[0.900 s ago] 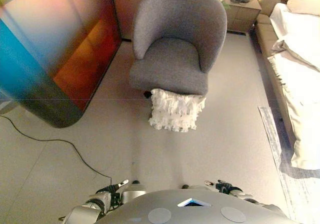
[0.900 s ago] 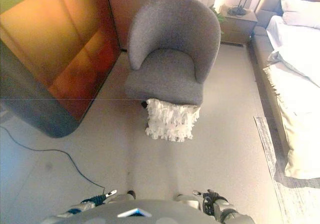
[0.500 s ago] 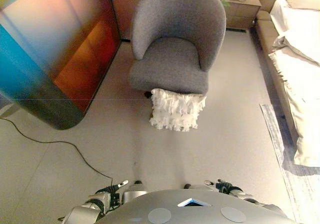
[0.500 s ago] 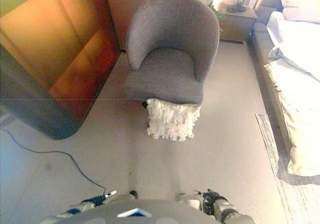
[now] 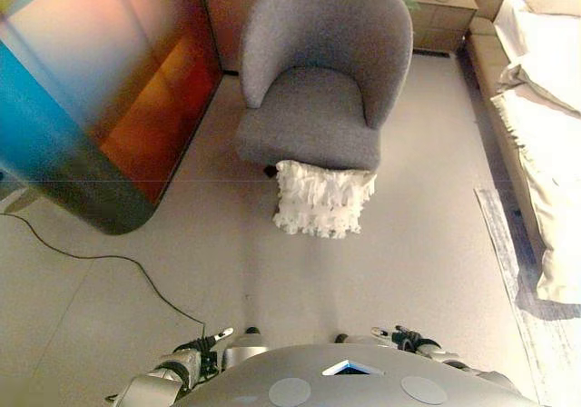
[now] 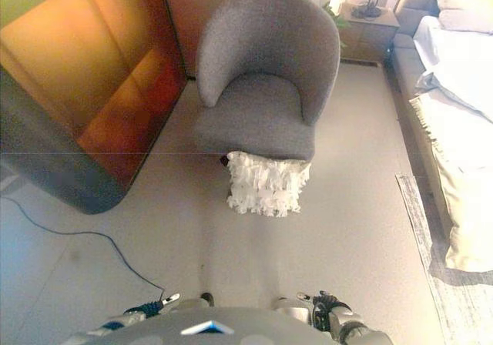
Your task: Pick up the cushion and take it to the sofa
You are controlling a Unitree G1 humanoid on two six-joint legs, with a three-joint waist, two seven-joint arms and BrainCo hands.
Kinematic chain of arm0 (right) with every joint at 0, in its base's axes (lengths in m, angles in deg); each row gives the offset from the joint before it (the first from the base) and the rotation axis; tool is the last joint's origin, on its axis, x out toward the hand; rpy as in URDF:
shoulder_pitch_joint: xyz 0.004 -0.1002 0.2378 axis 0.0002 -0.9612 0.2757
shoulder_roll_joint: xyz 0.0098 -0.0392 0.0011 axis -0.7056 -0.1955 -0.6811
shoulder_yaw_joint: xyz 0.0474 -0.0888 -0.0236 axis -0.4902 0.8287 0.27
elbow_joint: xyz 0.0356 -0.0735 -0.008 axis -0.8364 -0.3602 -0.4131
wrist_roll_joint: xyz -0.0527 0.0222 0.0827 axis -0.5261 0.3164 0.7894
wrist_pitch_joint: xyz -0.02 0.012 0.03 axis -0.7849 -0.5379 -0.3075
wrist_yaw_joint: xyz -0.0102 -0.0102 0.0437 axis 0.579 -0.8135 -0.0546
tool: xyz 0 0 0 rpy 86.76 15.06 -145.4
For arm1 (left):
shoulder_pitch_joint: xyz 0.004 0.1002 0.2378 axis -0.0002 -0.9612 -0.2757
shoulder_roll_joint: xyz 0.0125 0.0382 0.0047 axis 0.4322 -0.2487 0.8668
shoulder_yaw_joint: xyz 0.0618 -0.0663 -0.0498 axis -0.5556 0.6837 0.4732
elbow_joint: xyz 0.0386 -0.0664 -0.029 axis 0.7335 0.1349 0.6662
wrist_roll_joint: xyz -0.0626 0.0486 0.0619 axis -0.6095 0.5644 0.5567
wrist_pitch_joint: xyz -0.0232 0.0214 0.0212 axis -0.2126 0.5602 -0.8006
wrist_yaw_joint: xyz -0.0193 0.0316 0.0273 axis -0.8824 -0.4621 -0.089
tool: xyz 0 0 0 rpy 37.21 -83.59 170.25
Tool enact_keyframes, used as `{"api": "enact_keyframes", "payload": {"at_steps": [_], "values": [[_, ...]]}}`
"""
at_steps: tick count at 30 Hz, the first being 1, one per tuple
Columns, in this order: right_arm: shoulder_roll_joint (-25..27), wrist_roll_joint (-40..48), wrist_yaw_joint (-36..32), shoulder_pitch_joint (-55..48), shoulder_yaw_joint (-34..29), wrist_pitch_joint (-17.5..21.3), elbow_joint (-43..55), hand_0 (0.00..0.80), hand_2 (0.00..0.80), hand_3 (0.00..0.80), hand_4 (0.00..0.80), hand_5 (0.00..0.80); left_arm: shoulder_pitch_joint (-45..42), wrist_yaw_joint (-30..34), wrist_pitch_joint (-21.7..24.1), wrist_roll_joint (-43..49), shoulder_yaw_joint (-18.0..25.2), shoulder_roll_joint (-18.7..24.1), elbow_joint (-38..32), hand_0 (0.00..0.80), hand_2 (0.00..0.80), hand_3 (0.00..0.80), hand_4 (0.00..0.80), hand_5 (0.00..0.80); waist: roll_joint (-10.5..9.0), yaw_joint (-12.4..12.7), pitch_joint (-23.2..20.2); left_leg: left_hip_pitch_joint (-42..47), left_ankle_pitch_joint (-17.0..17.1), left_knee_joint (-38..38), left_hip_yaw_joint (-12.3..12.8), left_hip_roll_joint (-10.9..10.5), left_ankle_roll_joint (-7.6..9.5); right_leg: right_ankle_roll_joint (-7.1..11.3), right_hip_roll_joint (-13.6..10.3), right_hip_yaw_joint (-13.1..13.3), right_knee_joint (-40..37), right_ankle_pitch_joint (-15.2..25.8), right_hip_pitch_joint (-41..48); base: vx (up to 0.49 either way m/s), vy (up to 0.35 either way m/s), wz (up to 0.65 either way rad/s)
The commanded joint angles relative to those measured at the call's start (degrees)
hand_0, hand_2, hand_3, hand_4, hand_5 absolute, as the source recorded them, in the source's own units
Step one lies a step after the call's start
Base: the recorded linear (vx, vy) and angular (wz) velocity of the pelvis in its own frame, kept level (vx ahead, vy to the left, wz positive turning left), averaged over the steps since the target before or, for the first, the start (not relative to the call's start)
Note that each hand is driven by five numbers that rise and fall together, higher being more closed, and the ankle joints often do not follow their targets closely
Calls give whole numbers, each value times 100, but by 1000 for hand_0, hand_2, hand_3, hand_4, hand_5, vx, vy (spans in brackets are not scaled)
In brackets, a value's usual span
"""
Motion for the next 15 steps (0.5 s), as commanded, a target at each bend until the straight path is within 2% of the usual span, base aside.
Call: {"api": "enact_keyframes", "payload": {"at_steps": [1, 8, 11, 13, 14, 15], "values": [[86, 144, 43, 497, -27, 96, -278, 0, 0, 0, 0, 0, 410, -100, 31, 101, -171, -200, 331, 0, 0, 0, 0, 0, 20, 91, 235, 160, -602, 17, 192, -420, 594, -173, 248, -184, 25, -4, -159, 26, -46, 1], [82, 64, 43, 513, 3, 140, -257, 0, 0, 0, 0, 0, 410, -186, 18, 5, -139, -170, 314, 0, 0, 0, 0, 0, -13, 89, 269, 190, -561, 39, 88, -395, 597, -288, 363, -119, 116, -111, -116, 33, -68, 2], [94, 28, 41, 559, 41, 161, -210, 0, 0, 0, 0, 0, 461, -246, 3, -79, -97, -159, 278, 0, 0, 0, 0, 0, -84, 116, 338, 23, -635, 454, 18, -329, 562, -374, 378, -73, 240, -149, -198, -8, -142, 3], [118, -51, -2, 628, 69, 177, -182, 0, 0, 0, 0, 0, 451, -286, 105, -108, -16, -171, 269, 0, 0, 0, 0, 0, -245, 149, 427, -353, -864, 1457, 75, -209, 566, -479, 297, -60, 436, -164, -346, -33, -200, 10], [145, -101, -6, 683, 95, 145, -137, 0, 0, 0, 0, 0, 449, -304, 157, -142, 28, -182, 257, 0, 0, 0, 0, 0, -313, 182, 503, -673, -903, 2063, 86, -140, 574, -558, 277, -53, 558, -173, -433, -38, -170, 10], [156, -127, -6, 701, 109, 125, -120, 0, 0, 0, 0, 0, 449, -305, 162, -162, 46, -186, 254, 0, 0, 0, 0, 0, -330, 192, 529, -824, -882, 2331, 69, -105, 579, -596, 283, -38, 608, -181, -469, -52, -193, 5]]}}
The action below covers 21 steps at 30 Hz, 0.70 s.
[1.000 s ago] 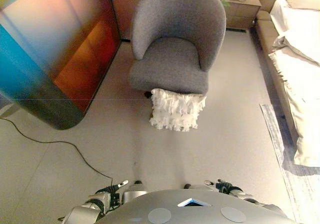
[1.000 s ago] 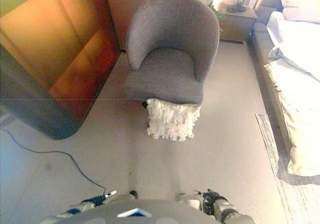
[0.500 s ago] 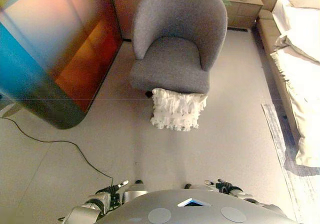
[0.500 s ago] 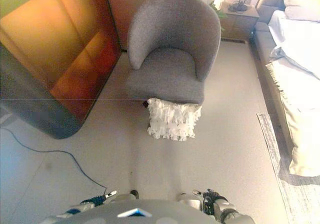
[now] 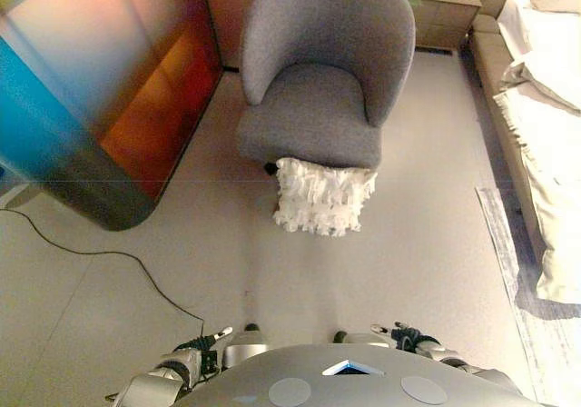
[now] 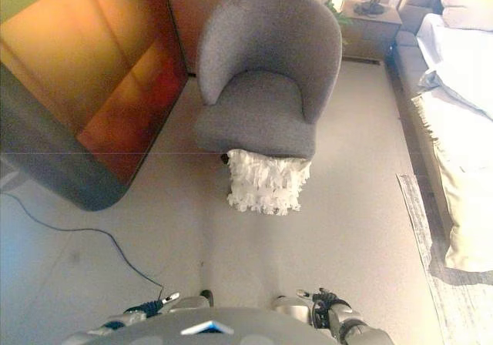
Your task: Pick up the cushion and take it to the sofa
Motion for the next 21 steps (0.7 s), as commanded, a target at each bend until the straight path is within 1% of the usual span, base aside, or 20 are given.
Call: {"api": "enact_keyframes", "payload": {"at_steps": [1, 2, 3, 4, 5, 7, 8, 10, 11, 13, 15, 16, 19, 20, 21], "values": [[178, -126, 14, 543, 130, 80, -88, 0, 0, 0, 0, 0, 356, -66, 115, -162, 81, -167, 176, 0, 0, 0, 0, 0, -372, 188, 404, -921, -586, 2490, 153, -176, 674, -578, 171, 76, 555, -54, -447, -31, -197, -2], [233, -125, -8, 587, 163, 45, -67, 0, 0, 0, 0, 0, 323, 27, 116, -164, 151, -168, 191, 0, 0, 0, 0, 0, -351, 215, 504, -1320, -446, 3136, 105, -100, 723, -681, 263, 182, 679, -93, -468, -16, -203, -16], [259, -117, -20, 598, 167, 9, -45, 0, 0, 0, 0, 0, 292, 71, 110, -161, 193, -161, 194, 0, 0, 0, 0, 0, -326, 236, 547, -1518, -328, 3402, 66, -67, 719, -730, 325, 219, 728, -134, -443, 36, -150, -34], [275, -113, -24, 596, 160, -10, -35, 0, 0, 0, 0, 0, 263, 88, 99, -186, 225, -154, 187, 0, 0, 0, 0, 0, -296, 263, 594, -1645, -196, 3438, 44, -79, 690, -747, 378, 254, 749, -172, -381, 100, -79, -20], [292, -103, -35, 586, 149, -18, -38, 0, 0, 0, 0, 0, 228, 106, 101, -244, 258, -136, 190, 0, 0, 0, 0, 0, -235, 319, 651, -1738, 4, 3141, 1, -216, 629, -732, 453, 306, 770, -259, -256, 144, -50, -7], [303, -151, -56, 562, 113, -31, -69, 0, 0, 0, 0, 0, 174, 126, 155, -272, 276, -116, 214, 0, 0, 0, 0, 0, -128, 420, 693, -1870, 404, 2466, 4, -423, 507, -718, 585, 383, 736, -381, -32, 242, -19, 3], [309, -173, -43, 550, 106, -55, -85, 0, 0, 0, 0, 0, 139, 137, 178, -271, 260, -109, 208, 0, 0, 0, 0, 0, -44, 465, 661, -1952, 655, 1981, 63, -475, 418, -704, 687, 388, 705, -417, 59, 321, 2, -1], [316, -222, -31, 511, 68, -57, -130, 0, 0, 0, 0, 0, 64, 146, 193, -263, 208, -123, 182, 0, 0, 0, 0, 0, 39, 527, 638, -1954, 893, 1181, 214, -546, 374, -696, 787, 415, 631, -502, 302, 347, 18, 7], [332, -205, -28, 489, 60, -43, -162, 0, 0, 0, 0, 0, 32, 179, 165, -226, 173, -115, 175, 0, 0, 0, 0, 0, 109, 572, 594, -1959, 1097, 674, 258, -572, 315, -701, 873, 429, 617, -595, 455, 381, 31, 17], [347, -180, -55, 472, 45, -23, -206, 0, 0, 0, 0, 0, -37, 219, 142, -162, 117, -109, 188, 0, 0, 0, 0, 0, 191, 641, 529, -1906, 1356, -26, 285, -604, 237, -721, 988, 510, 665, -827, 724, 503, 42, 36], [334, -216, -67, 472, 45, -49, -227, 0, 0, 0, 0, 0, -85, 255, 132, -135, 113, -104, 206, 0, 0, 0, 0, 0, 202, 676, 483, -1832, 1345, -411, 230, -619, 242, -726, 1023, 610, 757, -1001, 846, 505, 48, -14], [310, -225, -61, 465, 52, -155, -262, 0, 0, 0, 0, 0, -118, 281, 111, -111, 137, -111, 240, 0, 0, 0, 0, 0, 216, 693, 412, -1795, 1304, -618, 182, -572, 238, -742, 1058, 701, 862, -1182, 931, 487, 49, -66], [275, -203, -27, 402, 22, -266, -331, 0, 0, 0, 0, 0, -167, 293, 68, -55, 174, -130, 275, 0, 0, 0, 0, 0, 233, 690, 340, -1805, 1249, -678, 131, -456, 189, -778, 1079, 733, 1088, -1498, 1020, 594, 86, -46], [264, -217, -12, 353, -19, -266, -368, 0, 0, 0, 0, 0, -183, 275, 29, -58, 174, -147, 291, 0, 0, 0, 0, 0, 256, 667, 306, -1847, 1241, -678, 149, -373, 151, -793, 1081, 727, 1205, -1636, 1051, 623, 140, -18], [254, -229, 3, 331, -60, -255, -398, 0, 0, 0, 0, 0, -189, 275, 0, -58, 184, -153, 303, 0, 0, 0, 0, 0, 234, 637, 280, -1820, 1035, -678, 211, -368, 209, -776, 1024, 695, 1309, -1698, 1046, 634, 163, -11]]}}
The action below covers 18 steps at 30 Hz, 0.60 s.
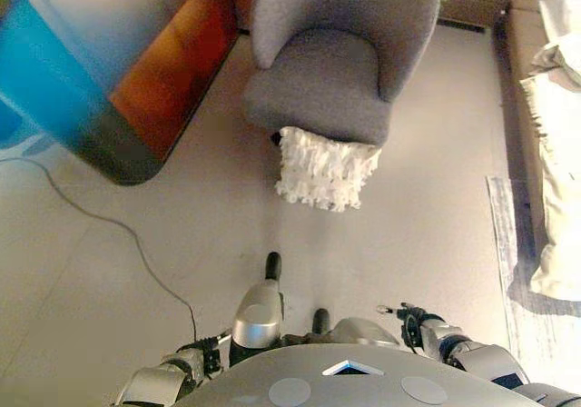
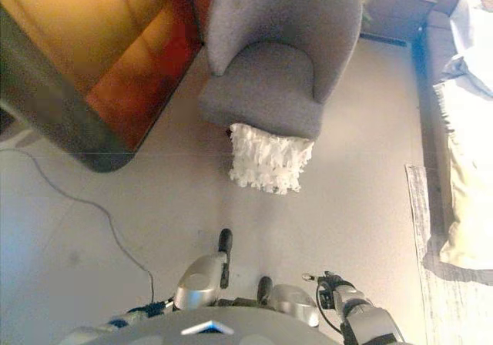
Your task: Pick up the cushion and take it to the sofa
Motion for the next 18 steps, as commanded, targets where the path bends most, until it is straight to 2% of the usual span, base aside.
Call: {"api": "enact_keyframes", "payload": {"at_steps": [1, 3, 5, 6, 9, 10, 11, 12, 14, 16, 18], "values": [[49, -79, 68, -171, -79, -21, -3, 0, 0, 0, 0, 0, -360, 19, -85, 122, -76, -9, -65, 0, 0, 0, 0, 0, -17, -62, -448, -762, 458, -395, 239, -169, 455, -1, 282, -341, 780, -1141, 805, 692, 205, -16], [14, -143, 86, -203, -182, -42, -20, 0, 0, 0, 0, 0, -331, -14, -138, 108, -34, 6, -30, 0, 0, 0, 0, 0, -62, -84, -532, -646, 322, -395, 168, -238, 581, 134, 123, -310, 1113, -1184, 807, 746, 211, -36], [-12, -280, 13, -240, -256, 9, -12, 0, 0, 0, 0, 0, -298, -1, -119, 108, -2, 58, -46, 0, 0, 0, 0, 0, -167, -82, -603, -663, 268, -6, 79, -360, 707, 310, -79, -325, 1399, -944, 819, 657, 173, -36], [-25, -317, -9, -248, -281, 34, -6, 0, 0, 0, 0, 0, -269, 5, -113, 100, 15, 85, -60, 0, 0, 0, 0, 0, -219, -77, -643, -696, 204, 205, 79, -428, 785, 403, -172, -360, 1525, -762, 799, 662, 175, -22], [-90, -328, -127, -263, -329, 150, 85, 0, 0, 0, 0, 0, -119, -38, -153, 189, 2, 183, -115, 0, 0, 0, 0, 0, -432, -32, -829, -699, -126, 614, 50, -750, 1114, 871, -524, -487, 2238, 130, 688, 579, 142, -4], [-118, -242, -108, -243, -317, 163, 133, 0, 0, 0, 0, 0, -49, -27, -161, 258, -29, 227, -120, 0, 0, 0, 0, 0, -460, -38, -878, -629, -211, 614, 10, -824, 1215, 1002, -582, -484, 2601, 412, 512, 494, 113, 6], [-135, -119, -75, -208, -300, 196, 158, 0, 0, 0, 0, 0, 17, -16, -183, 304, -74, 265, -129, 0, 0, 0, 0, 0, -461, -73, -903, -520, -279, 600, 11, -862, 1283, 1054, -599, -483, 2912, 615, 263, 430, 103, 14], [-142, -52, -44, -171, -307, 207, 191, 0, 0, 0, 0, 0, 63, -15, -207, 349, -89, 285, -143, 0, 0, 0, 0, 0, -431, -104, -921, -430, -333, 595, -10, -867, 1317, 1051, -617, -480, 3072, 771, -12, 398, 81, 21], [-160, 57, -34, -57, -252, 198, 262, 0, 0, 0, 0, 0, 197, 41, -253, 446, -174, 338, -146, 0, 0, 0, 0, 0, -390, -197, -911, -245, -394, 554, -61, -889, 1362, 1020, -564, -513, 2907, 664, -430, 318, 33, 34], [-169, 98, -23, 35, -182, 158, 333, 0, 0, 0, 0, 0, 319, 79, -295, 438, -211, 362, -165, 0, 0, 0, 0, 0, -335, -233, -865, -121, -442, 547, -61, -878, 1356, 946, -612, -770, 2475, 493, -768, 195, 3, 27], [-166, 199, 63, 99, -107, 154, 442, 0, 0, 0, 0, 0, 469, 35, -377, 324, -224, 350, -188, 0, 0, 0, 0, 0, -185, -314, -741, 262, -493, 387, -168, -764, 1308, 804, -656, -1061, 2063, 321, -1380, 134, -5, 3]]}}
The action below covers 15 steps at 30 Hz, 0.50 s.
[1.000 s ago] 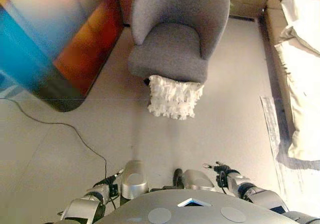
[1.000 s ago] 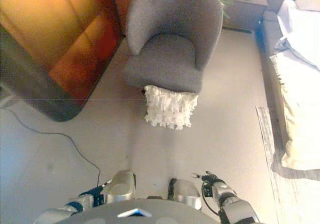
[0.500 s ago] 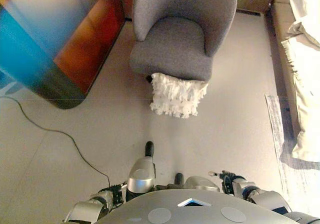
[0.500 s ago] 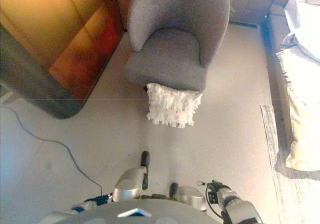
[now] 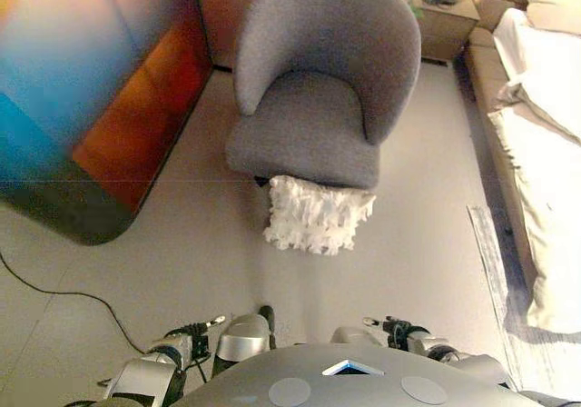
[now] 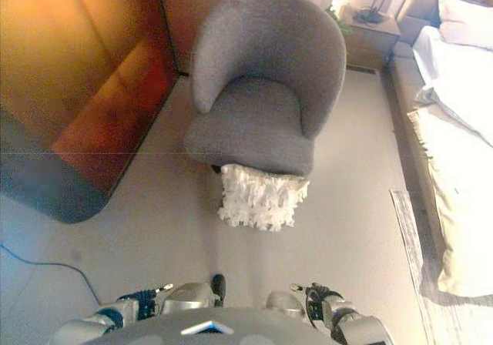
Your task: Pick up the cushion and take it to the sofa
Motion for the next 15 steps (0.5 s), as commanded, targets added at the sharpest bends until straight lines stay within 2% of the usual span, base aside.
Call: {"api": "enact_keyframes", "payload": {"at_steps": [1, 3, 5, 7, 8, 11, 15], "values": [[247, 309, 172, 202, 75, 97, 226, 0, 0, 0, 0, 0, 295, 15, -164, 95, -108, -88, 99, 0, 0, 0, 0, 0, 284, -92, 59, -441, -210, 226, -358, 51, -47, -257, 282, -476, -1418, 1133, -292, 134, -24, -11], [299, 398, 236, 160, 85, 183, 274, 0, 0, 0, 0, 0, 322, 18, -179, 84, -131, -112, 108, 0, 0, 0, 0, 0, 285, -207, 179, -257, -325, 269, -411, 80, -89, -278, 229, -400, -1994, 1253, -416, 153, -54, -2], [360, 421, 230, 121, 58, 216, 276, 0, 0, 0, 0, 0, 296, 8, -144, 65, -122, -160, 156, 0, 0, 0, 0, 0, 184, -301, 203, -96, -495, 304, -461, -3, -120, -109, 87, -198, -2807, 1805, -461, 196, -81, 16], [388, 407, 177, 77, 2, 204, 255, 0, 0, 0, 0, 0, 252, 3, -109, 59, -117, -187, 202, 0, 0, 0, 0, 0, 113, -376, 201, 77, -697, 297, -586, -74, -99, 24, -59, 51, -3269, 2329, -611, 231, -100, 29], [381, 441, 175, 48, -48, 192, 231, 0, 0, 0, 0, 0, 231, 4, -74, 69, -113, -202, 238, 0, 0, 0, 0, 0, 102, -420, 206, 158, -776, 301, -650, -78, -78, 61, -108, 178, -3492, 2462, -677, 282, -127, 42], [321, 456, 140, -89, -232, 228, 148, 0, 0, 0, 0, 0, 141, -22, 50, 146, -60, -200, 294, 0, 0, 0, 0, 0, 80, -509, 228, 411, -1009, 343, -811, -7, -20, 123, -214, 373, -3903, 2604, -706, 320, -168, 36], [238, 391, 120, -199, -303, 289, 109, 0, 0, 0, 0, 0, 29, -74, 121, 319, 8, -163, 300, 0, 0, 0, 0, 0, -31, -533, 199, 680, -1321, 456, -782, 131, -22, 137, -336, 265, -3715, 2683, -678, 349, -236, 8]]}}
